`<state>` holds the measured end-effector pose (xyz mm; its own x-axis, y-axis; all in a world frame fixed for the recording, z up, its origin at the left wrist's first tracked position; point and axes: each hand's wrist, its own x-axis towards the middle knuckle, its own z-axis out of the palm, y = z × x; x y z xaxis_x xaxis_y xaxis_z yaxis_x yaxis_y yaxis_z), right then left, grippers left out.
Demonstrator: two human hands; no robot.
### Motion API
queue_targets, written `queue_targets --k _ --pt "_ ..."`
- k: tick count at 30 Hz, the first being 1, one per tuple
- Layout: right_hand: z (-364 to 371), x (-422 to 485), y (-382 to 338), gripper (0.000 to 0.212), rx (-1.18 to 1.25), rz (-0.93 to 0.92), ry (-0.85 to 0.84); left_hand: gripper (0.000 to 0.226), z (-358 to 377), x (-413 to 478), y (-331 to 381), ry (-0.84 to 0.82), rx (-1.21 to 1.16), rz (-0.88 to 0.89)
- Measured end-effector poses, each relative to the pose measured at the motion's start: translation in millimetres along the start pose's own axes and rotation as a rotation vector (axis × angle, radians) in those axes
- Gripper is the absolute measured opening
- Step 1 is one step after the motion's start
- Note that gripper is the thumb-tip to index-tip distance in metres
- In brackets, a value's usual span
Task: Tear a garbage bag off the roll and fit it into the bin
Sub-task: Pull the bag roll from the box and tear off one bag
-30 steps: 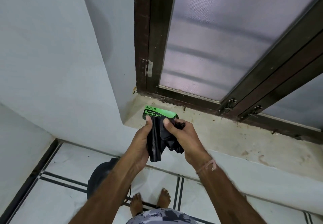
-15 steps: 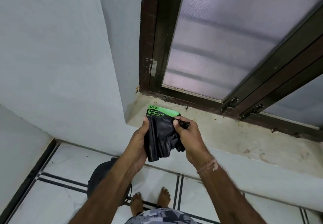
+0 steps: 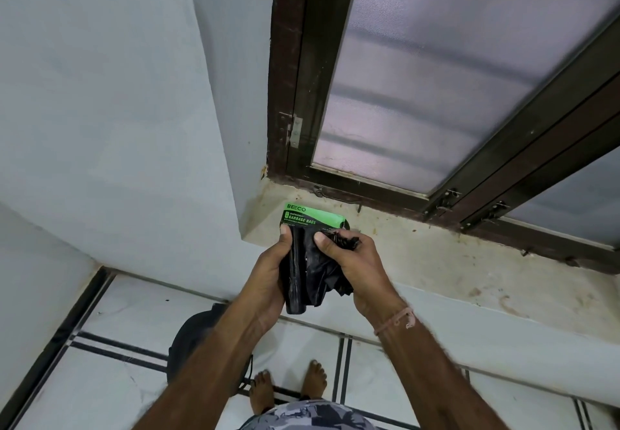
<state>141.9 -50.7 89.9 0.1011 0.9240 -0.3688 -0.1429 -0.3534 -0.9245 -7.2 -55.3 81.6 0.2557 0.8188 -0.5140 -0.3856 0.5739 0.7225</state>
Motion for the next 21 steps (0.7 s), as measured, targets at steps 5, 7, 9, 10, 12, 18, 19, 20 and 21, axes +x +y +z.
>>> queue_targets --k 5,7,9,10,12,18,19,20,21 --pt "0 4 2 0.015 -0.004 0.003 0.055 0.055 1 4 1 -0.012 -0.046 -0.020" --pt "-1 5 2 0.017 -0.011 0.006 0.059 0.053 2 5 0 -0.021 -0.054 -0.027" --pt "0 6 3 0.019 -0.008 0.006 0.066 0.050 3 7 0 -0.024 -0.058 -0.028" --pt "0 7 3 0.019 0.003 0.004 0.075 0.050 4 8 0 -0.022 -0.061 -0.026" --pt "-1 9 5 0.019 0.035 -0.005 0.094 0.050 5 9 -1 -0.017 -0.075 -0.022" --pt "-4 11 6 0.022 0.016 -0.027 0.058 0.053 10 11 -3 0.007 -0.081 -0.005" --pt "-4 12 6 0.021 0.012 -0.033 0.060 0.052 11 12 -3 0.014 -0.079 -0.004" --pt "-4 13 7 0.019 0.013 -0.036 0.069 0.052 11 12 -4 0.018 -0.080 -0.005" --pt "-4 15 8 0.018 0.012 -0.035 0.083 0.051 12 13 -4 0.023 -0.084 -0.005"
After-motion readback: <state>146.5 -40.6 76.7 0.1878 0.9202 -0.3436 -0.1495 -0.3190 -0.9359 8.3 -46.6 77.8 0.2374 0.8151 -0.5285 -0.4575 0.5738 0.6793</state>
